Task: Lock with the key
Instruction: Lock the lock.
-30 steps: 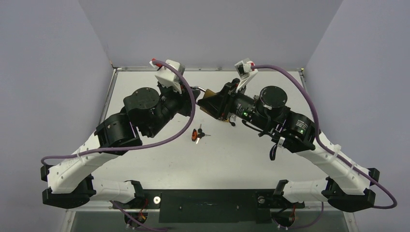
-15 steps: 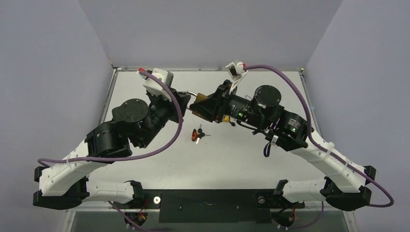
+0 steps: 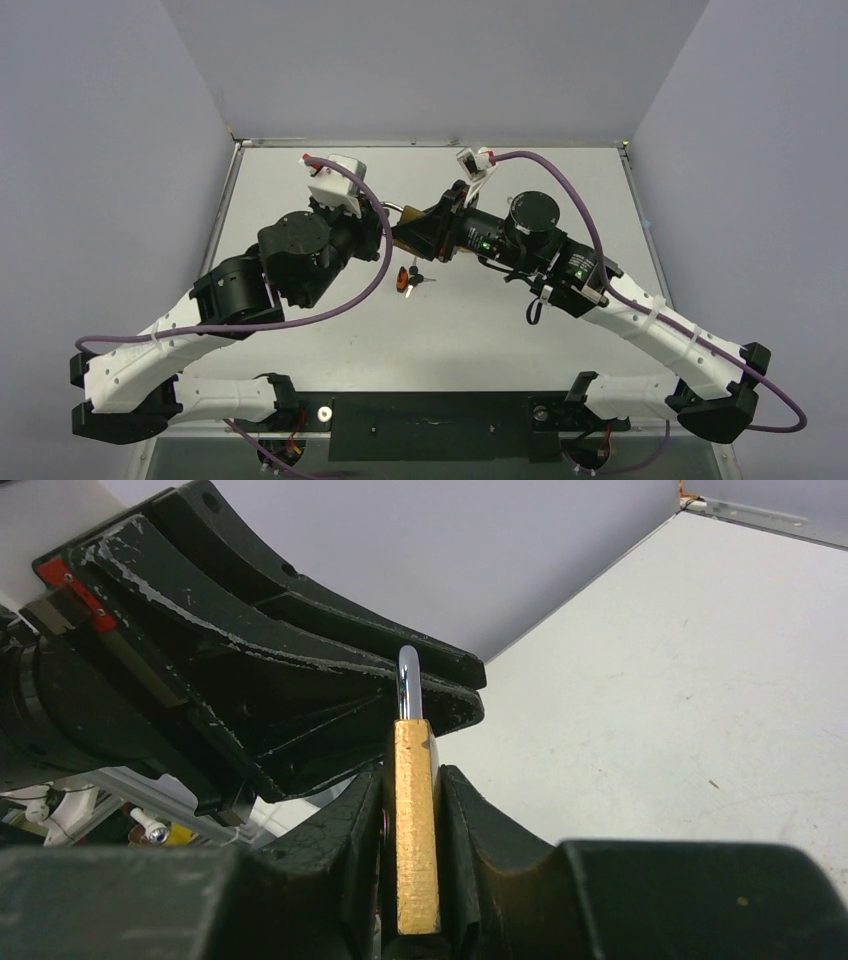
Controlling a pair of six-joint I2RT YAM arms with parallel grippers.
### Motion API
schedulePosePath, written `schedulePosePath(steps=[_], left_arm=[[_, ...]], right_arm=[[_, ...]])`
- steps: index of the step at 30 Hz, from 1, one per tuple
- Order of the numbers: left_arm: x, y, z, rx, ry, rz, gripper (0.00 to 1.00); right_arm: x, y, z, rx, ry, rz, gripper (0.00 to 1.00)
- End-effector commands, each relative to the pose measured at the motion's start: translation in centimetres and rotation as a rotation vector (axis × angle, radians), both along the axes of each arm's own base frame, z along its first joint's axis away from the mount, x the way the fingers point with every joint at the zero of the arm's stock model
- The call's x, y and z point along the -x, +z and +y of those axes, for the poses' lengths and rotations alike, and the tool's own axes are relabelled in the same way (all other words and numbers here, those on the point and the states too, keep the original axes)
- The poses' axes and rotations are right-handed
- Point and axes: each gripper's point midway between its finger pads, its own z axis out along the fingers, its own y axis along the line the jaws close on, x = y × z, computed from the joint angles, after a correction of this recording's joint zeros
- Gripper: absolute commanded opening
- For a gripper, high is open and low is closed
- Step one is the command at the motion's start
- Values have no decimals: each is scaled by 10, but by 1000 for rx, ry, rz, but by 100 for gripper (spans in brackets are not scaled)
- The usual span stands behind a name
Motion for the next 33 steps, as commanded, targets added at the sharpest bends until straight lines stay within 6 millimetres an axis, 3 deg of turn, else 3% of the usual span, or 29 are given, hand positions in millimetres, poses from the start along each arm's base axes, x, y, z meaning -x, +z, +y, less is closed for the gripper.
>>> schedulePosePath(steps=[1,7,14,24,33], left_arm=[[57,47,-76,261,-435,1,0],[45,46,-69,266,-398,-1,0],[32,46,-61,277,-360,3,0],[19,46,-50,274,-317,8,0],[12,43,-41,250,-281,0,0]], right_arm=[[-60,-30,-10,33,-236,0,6],[-53,-27,-18,-3,-217,-9,23],[-52,-35,-28,-12,-216,0,36],[-48,-27,-45,-70,-216,-31,72],[-34,-14,-63,-120,-208,-63,80]])
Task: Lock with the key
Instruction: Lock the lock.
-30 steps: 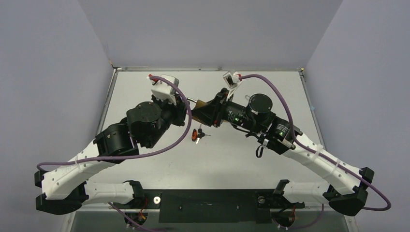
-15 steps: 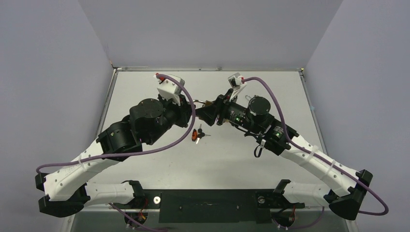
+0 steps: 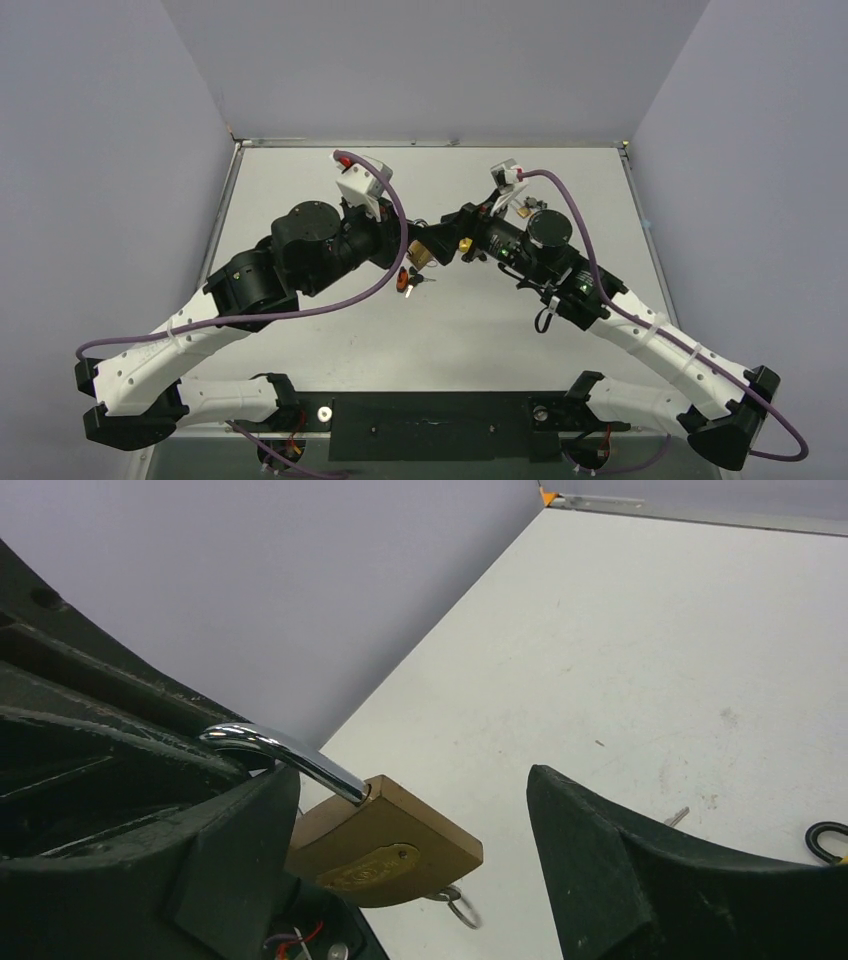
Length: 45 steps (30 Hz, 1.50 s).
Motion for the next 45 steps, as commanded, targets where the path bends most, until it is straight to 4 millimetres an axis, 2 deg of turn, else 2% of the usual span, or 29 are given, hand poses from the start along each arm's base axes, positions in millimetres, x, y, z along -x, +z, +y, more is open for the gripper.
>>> schedulePosePath(steps=[1,16,21,34,45], left_arm=[[0,58,2,177,-3,-95,0],[-6,71,11,171,4,-105,0],[1,79,10,194,-52,-91,0],[39,115,9,300,-306,-87,0],[45,132,19,428,-440,-56,0]], right_arm=[[7,47,-16,-127,-15,-112,80],[11,43,-52,-150,-114,-140,81],[17,37,-54,-176,-102,-148,81],[70,58,-39,-259,213,-257,77],[97,73,-38,-323,378,-285,74]])
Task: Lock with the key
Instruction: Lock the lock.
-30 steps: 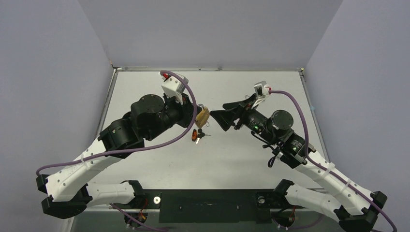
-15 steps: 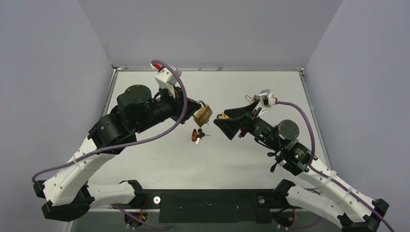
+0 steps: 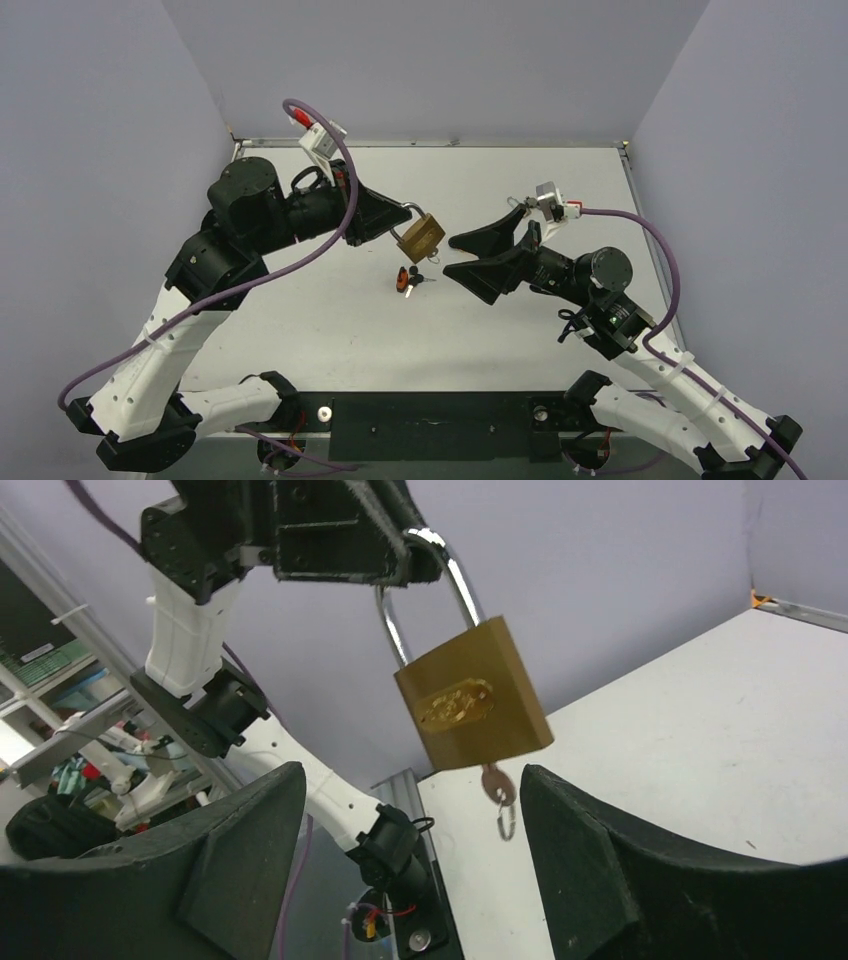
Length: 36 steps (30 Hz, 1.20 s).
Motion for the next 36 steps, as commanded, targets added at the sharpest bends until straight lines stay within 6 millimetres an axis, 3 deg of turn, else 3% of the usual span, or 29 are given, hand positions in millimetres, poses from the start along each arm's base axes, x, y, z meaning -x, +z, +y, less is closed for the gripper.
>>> schedulePosePath(steps=[1,5,17,23,29,36], left_arm=[[27,79,11,261,-124,-145,0],[26,82,16,299,-147,-130,0],[26,84,20,337,-186,-102,0],[25,82,19,344,-194,-93,0],[24,81,18,348,-198,-86,0],[24,80,18,346,-198,-82,0]], right_arm=[[21,27,-4,-71,88,-86,73],[19,24,-6,-65,80,-78,70],[-11,18,-15,-30,-56,-75,61],[-5,30,-4,-29,-15,-102,59],[-3,27,9,19,-12,-119,57],[-2,25,14,24,3,-116,42]])
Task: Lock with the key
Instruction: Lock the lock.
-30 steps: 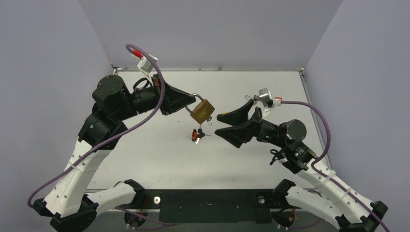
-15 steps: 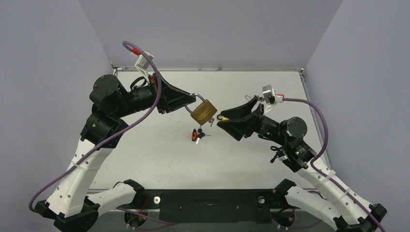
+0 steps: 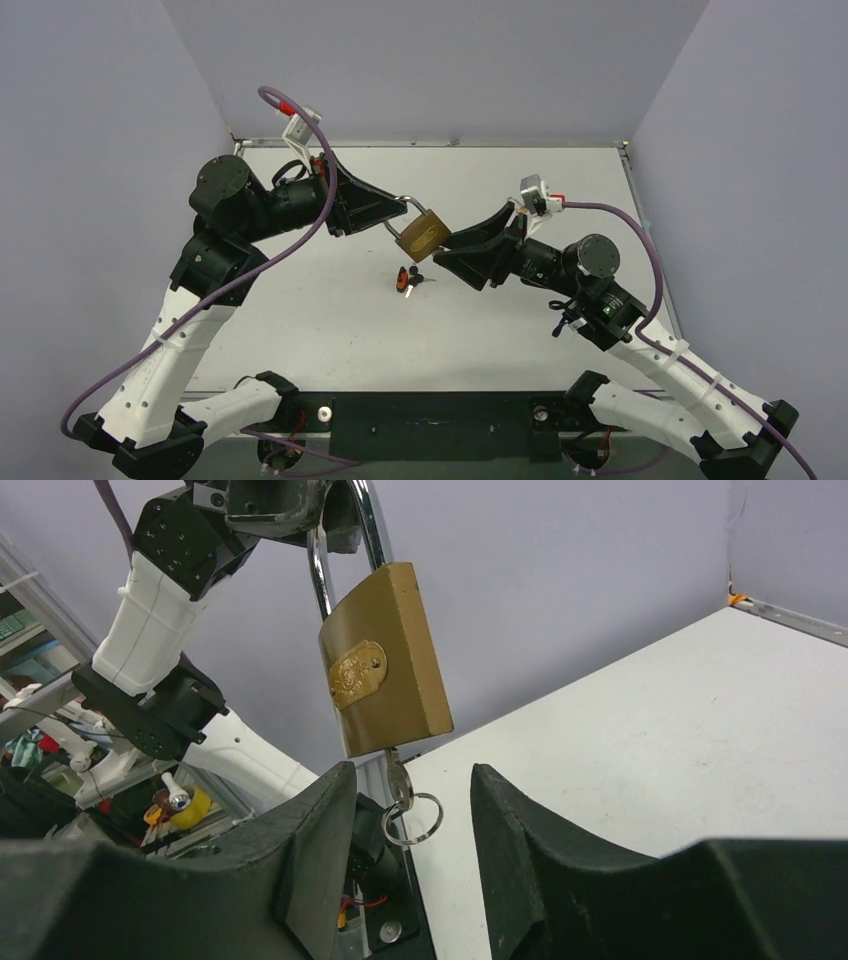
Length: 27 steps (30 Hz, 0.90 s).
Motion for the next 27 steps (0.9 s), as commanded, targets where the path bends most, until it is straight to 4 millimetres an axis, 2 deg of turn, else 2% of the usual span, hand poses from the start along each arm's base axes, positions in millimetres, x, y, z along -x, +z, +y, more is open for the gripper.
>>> schedulePosePath(steps=[1,5,18,20,23,27], left_arm=[[15,45,10,113,-3,-147,0],[14,44,10,113,-5,-144,0],[10,39,9,110,-4,-132,0],[10,39,9,109,-2,-132,0],[7,37,9,106,4,-130,0],[6,36,11,103,9,-133,0]], right_arm=[[2,21,-1,-35,-6,-63,40],[2,20,0,-32,-2,-62,33],[4,18,5,-32,14,-50,17],[4,18,5,-28,8,-50,13],[1,15,4,-15,-8,-45,0],[1,9,2,-7,-18,-39,0]])
